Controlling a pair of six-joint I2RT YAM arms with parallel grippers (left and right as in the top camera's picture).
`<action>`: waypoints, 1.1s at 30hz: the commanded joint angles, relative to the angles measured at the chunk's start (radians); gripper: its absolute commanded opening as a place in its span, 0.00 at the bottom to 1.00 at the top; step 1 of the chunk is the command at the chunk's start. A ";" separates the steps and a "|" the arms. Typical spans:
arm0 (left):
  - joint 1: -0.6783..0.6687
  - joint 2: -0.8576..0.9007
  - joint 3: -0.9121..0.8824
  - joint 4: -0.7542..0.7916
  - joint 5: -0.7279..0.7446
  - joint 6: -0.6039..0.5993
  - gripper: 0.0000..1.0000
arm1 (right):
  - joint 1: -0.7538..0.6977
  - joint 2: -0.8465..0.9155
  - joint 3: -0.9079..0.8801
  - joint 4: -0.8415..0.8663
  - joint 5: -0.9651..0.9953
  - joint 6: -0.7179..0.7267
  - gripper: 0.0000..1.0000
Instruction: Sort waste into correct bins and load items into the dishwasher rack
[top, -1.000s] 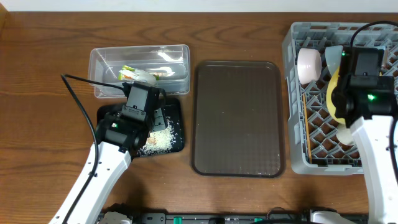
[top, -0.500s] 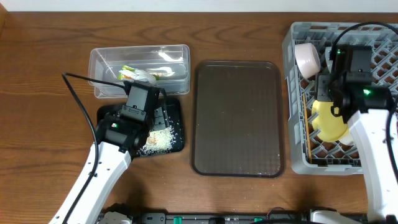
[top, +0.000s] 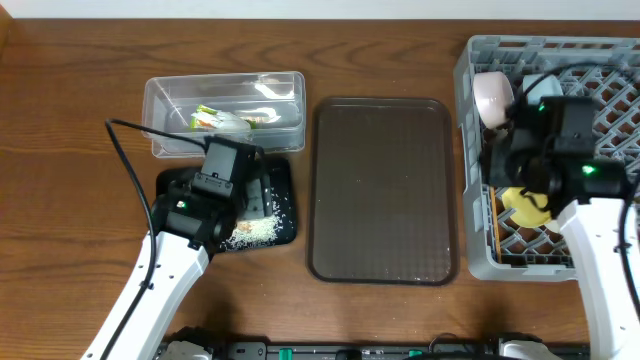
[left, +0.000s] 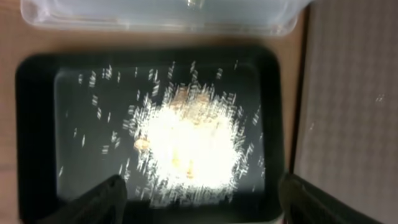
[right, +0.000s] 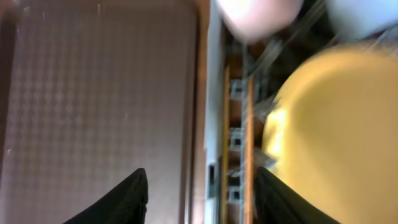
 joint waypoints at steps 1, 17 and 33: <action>0.003 -0.018 0.031 -0.076 0.042 -0.001 0.80 | 0.006 0.004 -0.092 0.014 -0.050 0.068 0.57; -0.070 -0.629 -0.223 -0.055 0.023 -0.018 0.90 | 0.037 -0.559 -0.477 0.225 -0.047 0.064 0.99; -0.070 -0.657 -0.225 -0.055 0.013 -0.018 0.91 | 0.037 -0.705 -0.488 0.209 -0.048 0.064 0.99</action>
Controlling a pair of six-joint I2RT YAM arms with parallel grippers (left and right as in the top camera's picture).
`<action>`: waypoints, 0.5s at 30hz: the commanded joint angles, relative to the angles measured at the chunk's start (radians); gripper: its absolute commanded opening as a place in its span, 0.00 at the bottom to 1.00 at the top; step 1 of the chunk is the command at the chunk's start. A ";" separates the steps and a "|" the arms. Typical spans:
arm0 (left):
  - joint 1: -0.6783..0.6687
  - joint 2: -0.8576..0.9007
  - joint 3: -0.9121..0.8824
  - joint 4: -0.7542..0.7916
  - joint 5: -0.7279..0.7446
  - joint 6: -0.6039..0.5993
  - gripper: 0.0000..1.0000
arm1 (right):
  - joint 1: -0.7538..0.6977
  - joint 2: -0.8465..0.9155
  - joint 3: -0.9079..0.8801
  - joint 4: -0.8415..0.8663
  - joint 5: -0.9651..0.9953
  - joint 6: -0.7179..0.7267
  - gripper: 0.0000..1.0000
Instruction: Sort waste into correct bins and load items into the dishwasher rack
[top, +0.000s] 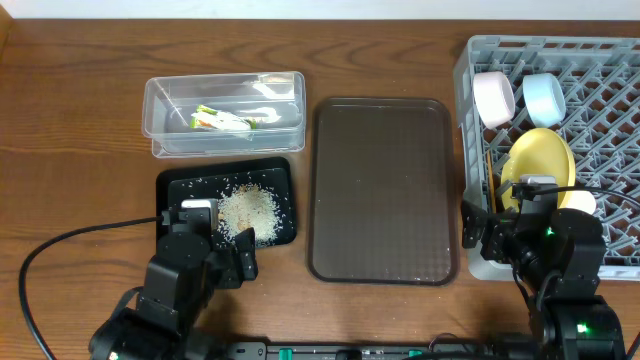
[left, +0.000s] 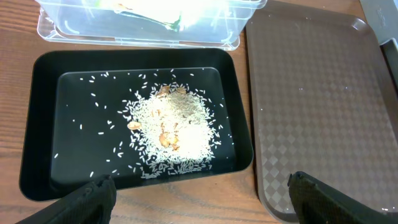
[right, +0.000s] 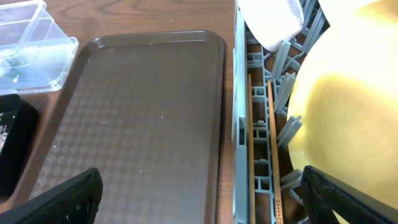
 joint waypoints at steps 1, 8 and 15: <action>-0.004 -0.004 -0.006 0.001 -0.016 -0.002 0.91 | 0.007 -0.003 -0.007 0.000 -0.004 0.005 0.99; -0.004 -0.004 -0.006 0.001 -0.016 -0.002 0.91 | 0.007 -0.003 -0.007 -0.126 0.069 -0.041 0.99; -0.004 -0.004 -0.006 0.001 -0.016 -0.002 0.91 | 0.023 -0.161 -0.043 -0.055 0.071 -0.090 0.99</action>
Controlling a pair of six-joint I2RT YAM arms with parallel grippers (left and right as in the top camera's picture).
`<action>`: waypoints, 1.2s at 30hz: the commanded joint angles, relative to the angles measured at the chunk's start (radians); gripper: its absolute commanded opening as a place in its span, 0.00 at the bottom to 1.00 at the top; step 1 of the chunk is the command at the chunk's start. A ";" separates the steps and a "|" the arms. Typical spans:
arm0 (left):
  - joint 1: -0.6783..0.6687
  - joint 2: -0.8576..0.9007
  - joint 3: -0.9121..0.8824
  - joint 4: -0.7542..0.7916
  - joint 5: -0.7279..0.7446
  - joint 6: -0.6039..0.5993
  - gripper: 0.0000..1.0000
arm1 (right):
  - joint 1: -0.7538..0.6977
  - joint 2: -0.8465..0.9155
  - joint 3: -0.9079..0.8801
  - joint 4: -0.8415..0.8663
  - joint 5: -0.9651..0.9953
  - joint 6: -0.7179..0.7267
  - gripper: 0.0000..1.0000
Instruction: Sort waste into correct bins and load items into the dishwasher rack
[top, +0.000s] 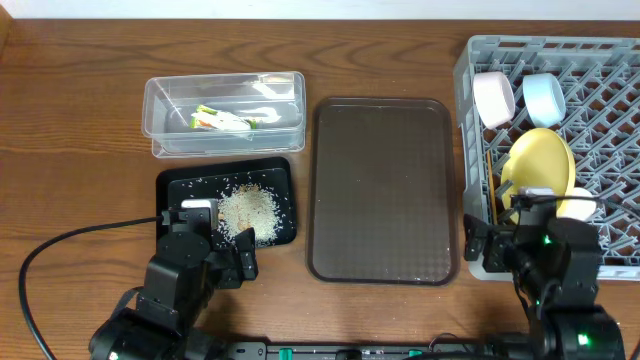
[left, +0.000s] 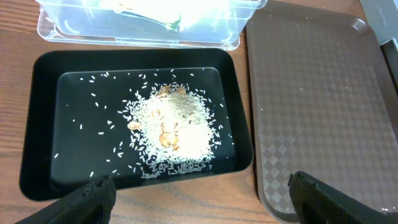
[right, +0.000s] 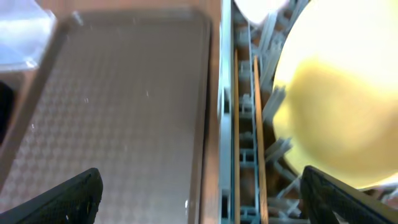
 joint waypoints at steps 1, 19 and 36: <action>-0.004 -0.004 -0.006 0.002 -0.016 -0.002 0.91 | 0.019 -0.116 -0.041 0.055 0.016 -0.053 0.99; -0.004 -0.004 -0.006 0.001 -0.016 -0.002 0.92 | 0.040 -0.544 -0.614 0.821 0.035 -0.081 0.99; -0.004 -0.004 -0.006 0.001 -0.016 -0.002 0.92 | 0.041 -0.537 -0.613 0.680 0.047 -0.090 0.99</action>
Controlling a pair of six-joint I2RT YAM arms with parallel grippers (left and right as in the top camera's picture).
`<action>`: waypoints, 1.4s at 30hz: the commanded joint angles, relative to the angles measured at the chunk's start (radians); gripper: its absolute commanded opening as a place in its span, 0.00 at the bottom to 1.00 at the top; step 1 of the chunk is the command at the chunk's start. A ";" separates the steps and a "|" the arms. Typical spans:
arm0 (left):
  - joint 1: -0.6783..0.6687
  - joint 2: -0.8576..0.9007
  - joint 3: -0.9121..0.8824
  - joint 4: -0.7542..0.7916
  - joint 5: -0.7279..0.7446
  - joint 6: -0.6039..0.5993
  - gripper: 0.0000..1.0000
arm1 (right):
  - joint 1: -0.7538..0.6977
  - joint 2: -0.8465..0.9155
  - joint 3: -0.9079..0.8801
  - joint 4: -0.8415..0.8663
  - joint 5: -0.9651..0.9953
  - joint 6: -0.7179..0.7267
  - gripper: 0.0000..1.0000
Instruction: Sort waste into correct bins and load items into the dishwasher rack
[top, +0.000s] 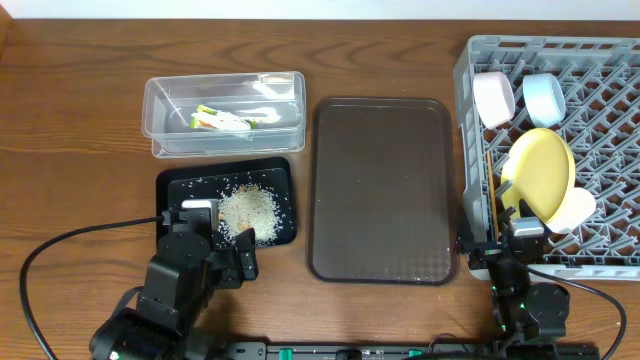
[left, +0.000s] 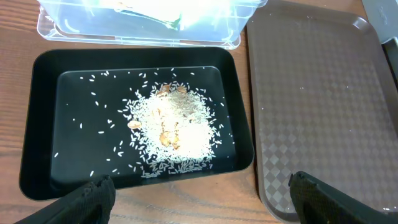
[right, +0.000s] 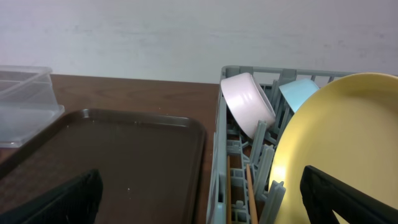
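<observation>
The grey dishwasher rack (top: 466, 150) stands at the right and holds a pink bowl (top: 493, 98), a blue bowl (top: 544, 95), a yellow plate (top: 540, 172) and wooden chopsticks (top: 490, 195). A clear bin (top: 222, 118) holds green and white scraps. In front of it, a black bin (top: 175, 190) holds rice (left: 174, 127). My left gripper (left: 199, 199) hovers open just short of the black bin's near edge. By the rack's near left corner, low down, my right gripper (right: 205, 199) is open and holds nothing.
A brown tray (top: 383, 190) lies bare between the bins and the rack. In the right wrist view a white wall (right: 186, 31) rises behind the table. The left arm's black cable (top: 60, 250) loops across the near left of the wooden table (top: 70, 120).
My right arm has dropped lower at the near table edge. Its camera now looks level across the tray at the rack and the wall. The left arm has not moved.
At first my left gripper was low over the rice in the black bin and my right gripper was over the rack by the yellow plate. Later both arms were back at the near edge, open and holding nothing. The right one now sits lower still.
</observation>
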 joint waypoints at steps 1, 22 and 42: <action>-0.004 -0.004 -0.002 0.001 -0.016 -0.002 0.92 | 0.014 -0.003 -0.001 -0.006 0.014 -0.013 0.99; 0.080 -0.027 -0.029 -0.026 -0.050 0.059 0.92 | 0.014 -0.003 -0.001 -0.006 0.014 -0.013 0.99; 0.333 -0.537 -0.705 0.737 0.129 0.341 0.92 | 0.014 -0.003 -0.001 -0.006 0.014 -0.013 0.99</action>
